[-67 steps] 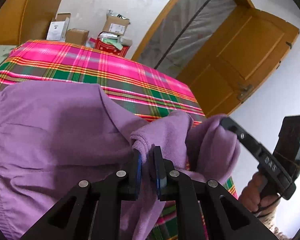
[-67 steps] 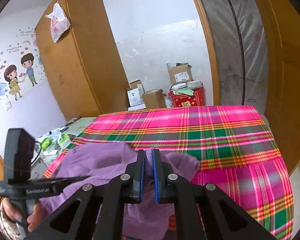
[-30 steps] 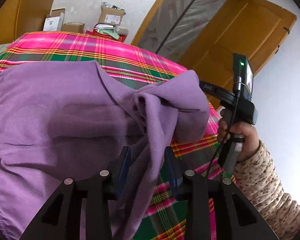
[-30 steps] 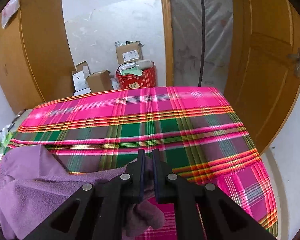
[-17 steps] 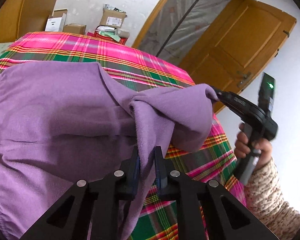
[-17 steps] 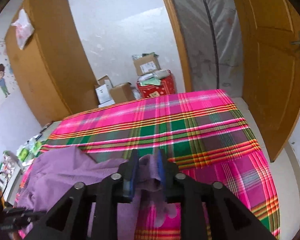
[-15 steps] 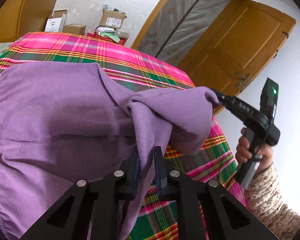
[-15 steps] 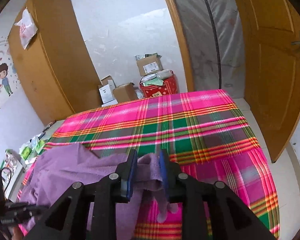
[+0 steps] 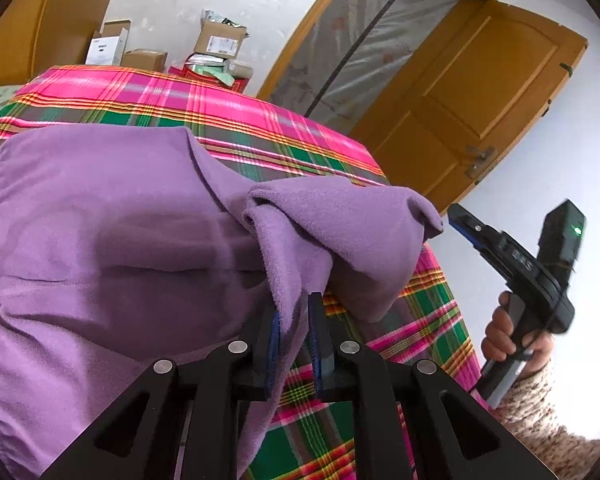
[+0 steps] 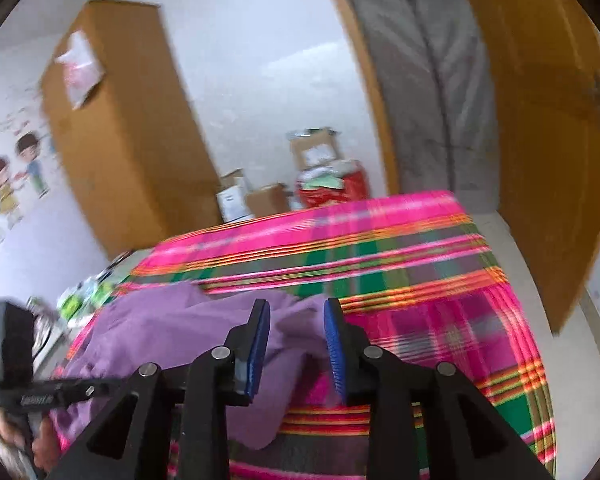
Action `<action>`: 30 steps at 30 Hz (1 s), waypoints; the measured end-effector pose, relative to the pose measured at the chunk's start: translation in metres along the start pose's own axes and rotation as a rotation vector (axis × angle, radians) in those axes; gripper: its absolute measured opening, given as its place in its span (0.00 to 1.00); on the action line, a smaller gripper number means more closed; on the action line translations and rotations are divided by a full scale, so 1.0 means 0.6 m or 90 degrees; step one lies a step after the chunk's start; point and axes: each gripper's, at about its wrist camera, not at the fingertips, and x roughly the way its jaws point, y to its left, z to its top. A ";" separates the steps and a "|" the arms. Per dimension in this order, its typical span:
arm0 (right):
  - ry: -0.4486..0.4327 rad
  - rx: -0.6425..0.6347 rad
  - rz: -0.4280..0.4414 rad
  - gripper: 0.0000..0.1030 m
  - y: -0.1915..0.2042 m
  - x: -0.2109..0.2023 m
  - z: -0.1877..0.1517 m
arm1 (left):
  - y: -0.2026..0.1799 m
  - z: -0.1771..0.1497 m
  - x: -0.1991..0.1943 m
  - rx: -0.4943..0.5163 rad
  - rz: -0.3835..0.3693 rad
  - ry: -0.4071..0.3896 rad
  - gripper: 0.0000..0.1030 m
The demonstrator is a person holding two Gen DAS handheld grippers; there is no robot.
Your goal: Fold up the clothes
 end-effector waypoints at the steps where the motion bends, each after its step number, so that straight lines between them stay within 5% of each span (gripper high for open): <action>1: 0.001 -0.017 0.006 0.28 0.009 0.002 -0.002 | -0.001 -0.001 0.000 0.001 -0.001 0.000 0.12; 9: 0.013 -0.150 0.047 0.30 0.080 0.018 -0.015 | -0.009 -0.001 0.001 0.007 0.002 0.000 0.12; 19: 0.013 -0.264 -0.057 0.30 0.110 0.074 -0.005 | -0.012 0.008 0.010 0.013 0.018 0.006 0.12; 23: 0.036 -0.248 -0.074 0.12 0.098 0.109 0.003 | -0.010 0.012 0.015 0.008 0.021 0.008 0.12; 30: 0.049 -0.229 -0.100 0.03 0.074 0.153 0.018 | -0.003 0.014 0.020 -0.002 0.031 0.011 0.12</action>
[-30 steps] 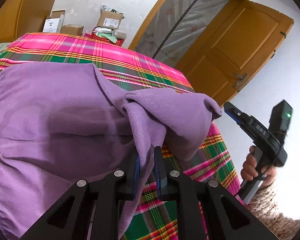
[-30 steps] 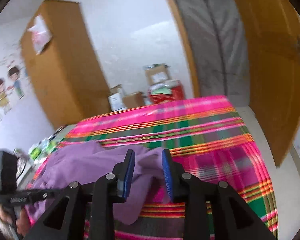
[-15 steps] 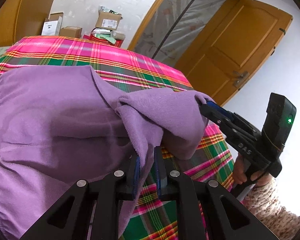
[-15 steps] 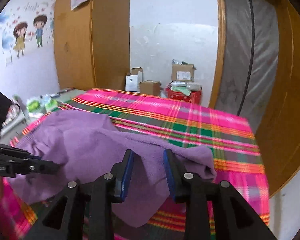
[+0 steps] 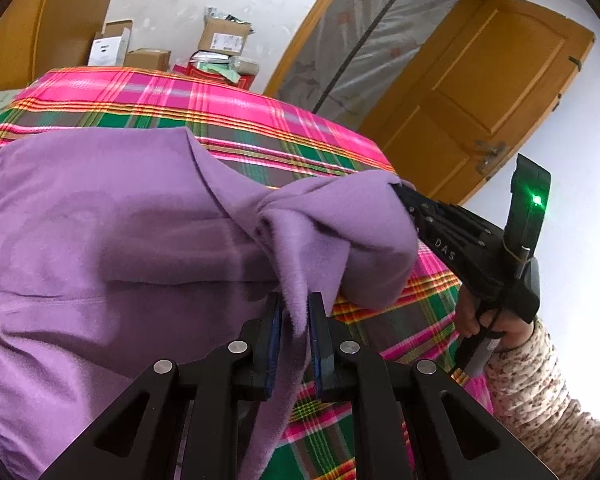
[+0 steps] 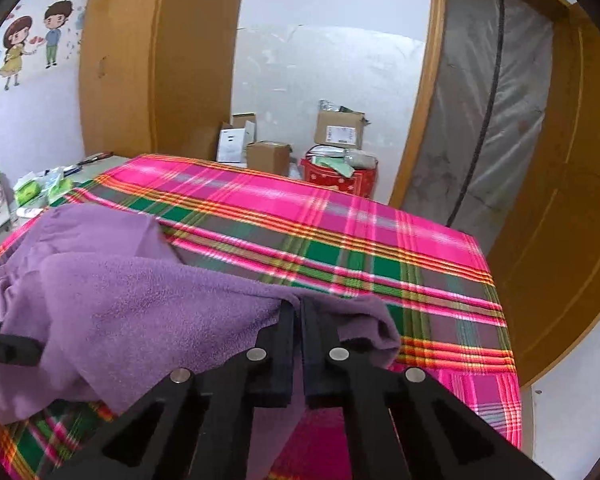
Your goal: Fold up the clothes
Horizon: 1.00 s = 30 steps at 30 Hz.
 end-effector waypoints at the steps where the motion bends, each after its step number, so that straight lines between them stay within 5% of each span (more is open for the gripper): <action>1: 0.001 0.002 -0.006 0.03 -0.002 0.006 0.003 | 0.002 0.000 0.001 -0.002 0.002 0.000 0.12; 11: 0.014 0.026 -0.068 0.02 -0.025 0.062 0.030 | 0.019 0.002 0.007 -0.028 0.022 0.005 0.12; 23: 0.004 0.106 -0.161 0.02 -0.123 0.019 0.034 | 0.013 -0.004 0.006 -0.024 0.018 0.008 0.12; 30: 0.026 0.115 -0.168 0.02 -0.141 0.011 -0.003 | 0.007 -0.005 0.013 -0.023 0.018 0.014 0.12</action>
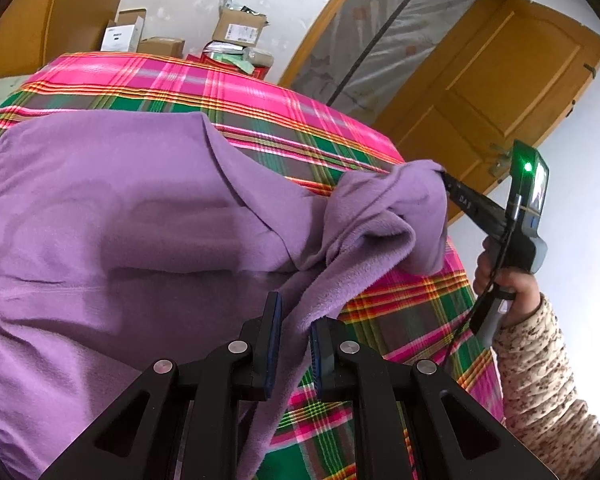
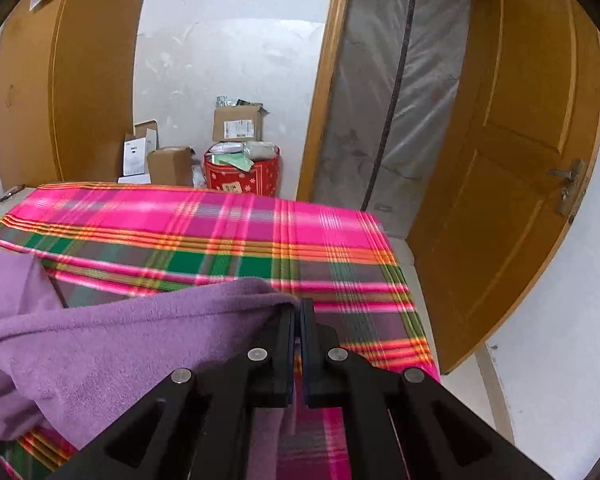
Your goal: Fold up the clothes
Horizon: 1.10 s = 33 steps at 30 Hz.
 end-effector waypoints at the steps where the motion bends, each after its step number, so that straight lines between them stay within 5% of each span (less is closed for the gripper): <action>1: 0.006 0.008 0.008 0.02 -0.004 0.001 -0.006 | 0.000 -0.001 0.000 0.000 0.000 0.000 0.12; 11: 0.009 0.112 0.146 0.10 -0.044 -0.084 -0.043 | -0.024 -0.018 -0.004 0.034 -0.039 0.002 0.12; 15: -0.021 0.133 0.188 0.14 -0.037 -0.143 -0.054 | -0.043 -0.029 -0.003 0.056 -0.060 0.006 0.04; 20: 0.020 0.134 0.330 0.19 0.007 -0.164 -0.058 | -0.066 -0.039 -0.002 0.082 -0.071 0.011 0.04; 23: 0.041 0.109 0.385 0.27 0.048 -0.163 -0.061 | -0.070 -0.044 -0.001 0.084 -0.076 0.014 0.04; 33: 0.057 -0.029 0.430 0.39 0.174 -0.187 -0.062 | -0.079 -0.064 0.007 0.092 -0.084 0.027 0.04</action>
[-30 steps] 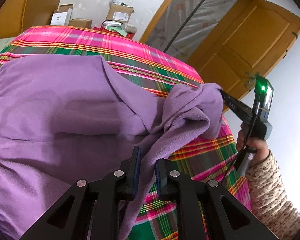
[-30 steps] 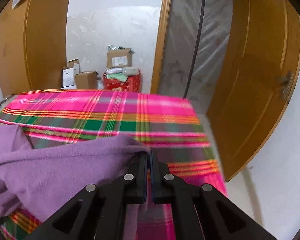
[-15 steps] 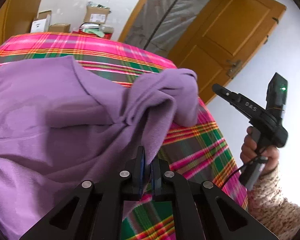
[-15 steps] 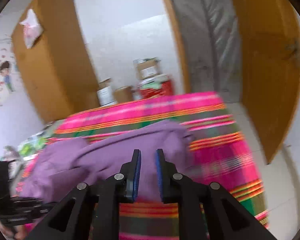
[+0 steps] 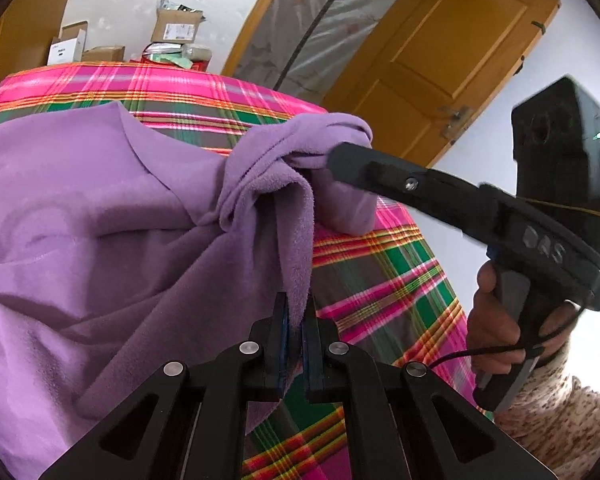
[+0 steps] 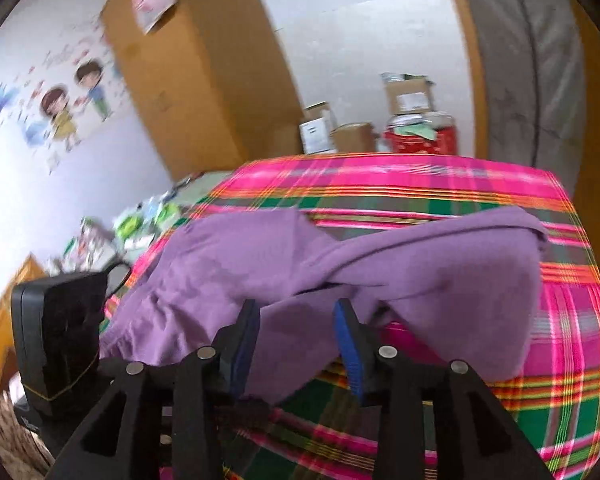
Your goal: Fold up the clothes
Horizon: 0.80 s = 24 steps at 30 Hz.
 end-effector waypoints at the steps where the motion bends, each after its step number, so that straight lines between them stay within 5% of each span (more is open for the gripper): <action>1: 0.008 -0.016 -0.009 0.39 0.008 0.007 -0.001 | -0.001 -0.002 0.002 0.002 -0.002 0.003 0.04; 7: 0.071 -0.080 -0.104 0.36 0.042 0.055 -0.017 | -0.003 -0.012 0.009 0.004 -0.009 0.015 0.04; 12: 0.071 -0.047 -0.114 0.09 0.020 0.049 -0.026 | -0.003 -0.012 0.007 0.001 -0.009 0.011 0.04; 24: -0.010 0.030 -0.080 0.04 0.021 -0.032 -0.055 | -0.017 -0.021 -0.007 0.013 -0.018 0.003 0.04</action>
